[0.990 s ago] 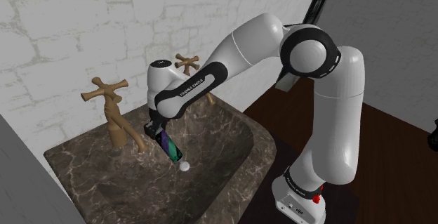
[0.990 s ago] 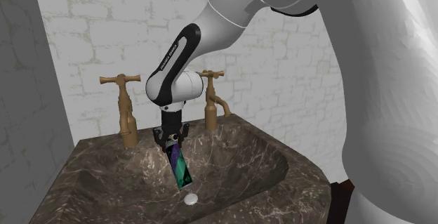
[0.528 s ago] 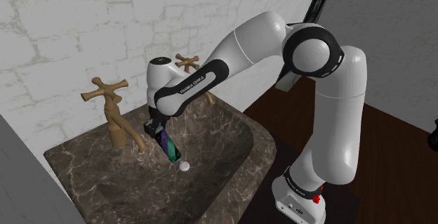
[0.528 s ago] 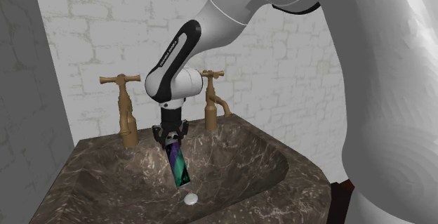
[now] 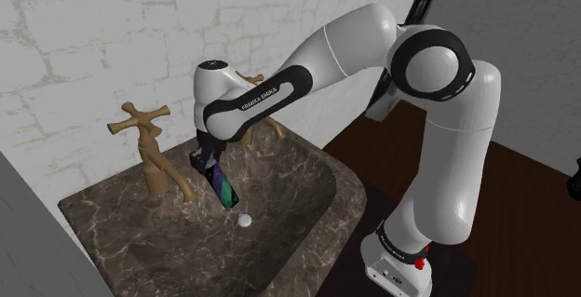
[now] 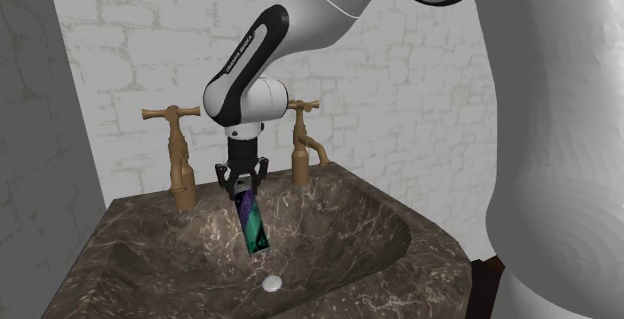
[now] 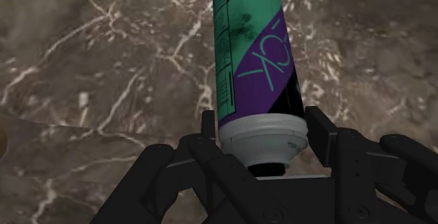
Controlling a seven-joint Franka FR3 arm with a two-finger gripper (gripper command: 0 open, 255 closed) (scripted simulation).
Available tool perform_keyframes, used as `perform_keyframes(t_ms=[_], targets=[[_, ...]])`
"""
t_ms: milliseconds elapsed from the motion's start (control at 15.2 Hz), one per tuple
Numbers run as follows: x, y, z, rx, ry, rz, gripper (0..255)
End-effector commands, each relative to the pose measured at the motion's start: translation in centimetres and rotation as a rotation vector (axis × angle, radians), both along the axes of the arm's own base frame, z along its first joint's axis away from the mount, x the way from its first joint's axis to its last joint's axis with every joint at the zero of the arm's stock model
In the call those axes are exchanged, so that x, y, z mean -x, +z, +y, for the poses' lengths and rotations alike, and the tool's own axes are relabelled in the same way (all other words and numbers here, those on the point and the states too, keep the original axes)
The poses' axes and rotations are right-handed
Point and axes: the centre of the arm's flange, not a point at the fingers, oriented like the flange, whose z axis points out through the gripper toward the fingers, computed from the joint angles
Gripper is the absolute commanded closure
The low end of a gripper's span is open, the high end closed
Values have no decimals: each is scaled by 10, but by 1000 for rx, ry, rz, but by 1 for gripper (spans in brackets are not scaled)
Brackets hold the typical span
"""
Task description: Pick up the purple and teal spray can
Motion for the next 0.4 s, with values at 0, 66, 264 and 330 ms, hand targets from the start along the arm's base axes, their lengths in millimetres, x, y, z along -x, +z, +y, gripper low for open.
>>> perform_keyframes(t_ms=[0,66,264,330], targets=[[-1,11,0,0,0,0,255],[-1,16,0,0,0,0,255],[-1,27,0,0,0,0,255],[-1,27,0,0,0,0,255]])
